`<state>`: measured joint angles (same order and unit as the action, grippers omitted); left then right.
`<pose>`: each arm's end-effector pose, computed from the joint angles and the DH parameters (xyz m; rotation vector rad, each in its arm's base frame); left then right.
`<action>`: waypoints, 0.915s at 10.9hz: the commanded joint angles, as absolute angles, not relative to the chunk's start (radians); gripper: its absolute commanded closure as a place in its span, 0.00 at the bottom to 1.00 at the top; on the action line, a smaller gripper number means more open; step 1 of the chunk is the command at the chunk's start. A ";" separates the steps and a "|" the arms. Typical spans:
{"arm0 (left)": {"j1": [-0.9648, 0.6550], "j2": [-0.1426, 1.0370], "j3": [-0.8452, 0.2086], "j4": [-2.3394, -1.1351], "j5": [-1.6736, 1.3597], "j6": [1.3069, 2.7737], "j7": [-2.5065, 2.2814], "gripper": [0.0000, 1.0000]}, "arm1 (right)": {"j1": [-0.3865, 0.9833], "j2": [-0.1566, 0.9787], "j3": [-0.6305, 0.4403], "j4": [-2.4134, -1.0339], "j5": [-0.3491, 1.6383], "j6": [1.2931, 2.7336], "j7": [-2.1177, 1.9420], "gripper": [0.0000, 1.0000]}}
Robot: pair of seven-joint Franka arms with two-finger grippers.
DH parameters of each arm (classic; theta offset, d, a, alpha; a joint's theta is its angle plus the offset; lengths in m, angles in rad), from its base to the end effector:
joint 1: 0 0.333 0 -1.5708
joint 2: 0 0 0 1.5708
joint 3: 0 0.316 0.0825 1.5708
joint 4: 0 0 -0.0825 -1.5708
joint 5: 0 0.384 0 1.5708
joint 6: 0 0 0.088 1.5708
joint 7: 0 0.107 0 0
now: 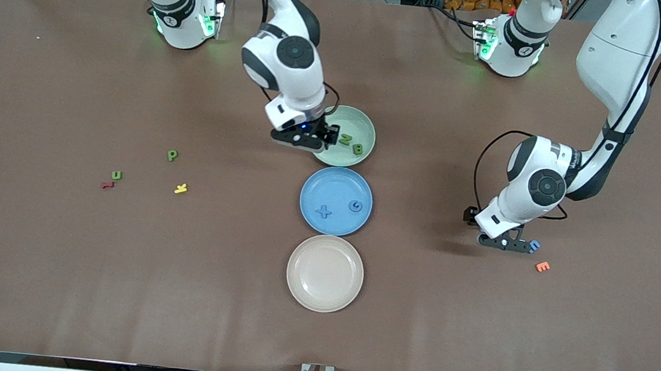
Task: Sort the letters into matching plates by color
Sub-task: 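Grasp the blue g with the left gripper while the right gripper returns to d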
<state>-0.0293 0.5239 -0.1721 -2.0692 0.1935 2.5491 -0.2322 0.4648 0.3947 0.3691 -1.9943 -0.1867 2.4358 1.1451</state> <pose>0.5720 -0.1198 0.1743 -3.1114 0.1720 0.0402 0.4200 0.4490 0.2816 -3.0516 0.3137 -0.0525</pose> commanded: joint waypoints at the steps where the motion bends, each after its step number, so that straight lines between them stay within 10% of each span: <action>1: -0.012 0.540 -0.178 -2.074 0.218 2.595 -0.256 1.00 | 0.341 0.310 0.403 -2.087 -0.198 2.421 1.025 0.33; 10: -0.020 0.519 -0.184 -2.068 0.218 2.595 -0.288 1.00 | 0.055 0.144 0.318 -2.319 -0.101 2.408 0.338 0.32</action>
<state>-0.0198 0.5217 -0.1745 -2.0672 0.1935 2.5782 -0.2426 0.1004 0.1904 0.3509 -2.2559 -0.1221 2.4061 0.4872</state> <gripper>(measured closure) 0.727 0.317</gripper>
